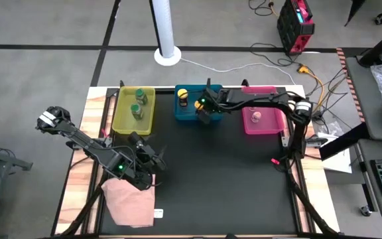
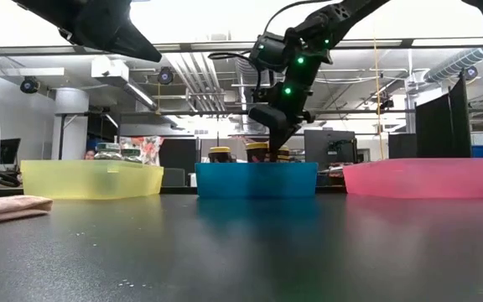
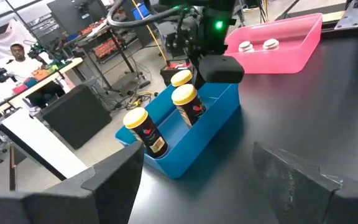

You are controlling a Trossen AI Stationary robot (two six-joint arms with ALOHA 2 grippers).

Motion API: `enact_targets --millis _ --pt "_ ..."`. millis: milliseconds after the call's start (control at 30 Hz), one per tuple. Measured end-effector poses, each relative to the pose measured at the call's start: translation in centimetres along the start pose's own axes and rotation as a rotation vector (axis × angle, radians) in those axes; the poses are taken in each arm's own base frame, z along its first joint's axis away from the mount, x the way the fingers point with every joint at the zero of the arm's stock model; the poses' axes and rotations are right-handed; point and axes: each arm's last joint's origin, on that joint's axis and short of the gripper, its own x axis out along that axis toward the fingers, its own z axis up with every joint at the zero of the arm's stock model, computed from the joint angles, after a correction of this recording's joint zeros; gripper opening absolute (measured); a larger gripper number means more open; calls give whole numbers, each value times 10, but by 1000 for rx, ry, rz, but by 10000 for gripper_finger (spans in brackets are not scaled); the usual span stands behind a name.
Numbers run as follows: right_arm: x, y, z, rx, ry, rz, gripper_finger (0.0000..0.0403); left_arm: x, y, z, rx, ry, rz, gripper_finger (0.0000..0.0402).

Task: Sort spices by type
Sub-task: Put the yellow seasoning bottle into the blue bin

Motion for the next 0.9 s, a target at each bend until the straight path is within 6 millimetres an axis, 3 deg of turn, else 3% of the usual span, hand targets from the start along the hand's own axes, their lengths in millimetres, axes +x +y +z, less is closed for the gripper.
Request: enact_targets --millis 900 --pt "8 6 -9 79 8 34 9 0 1 1 33 -16 26 285"
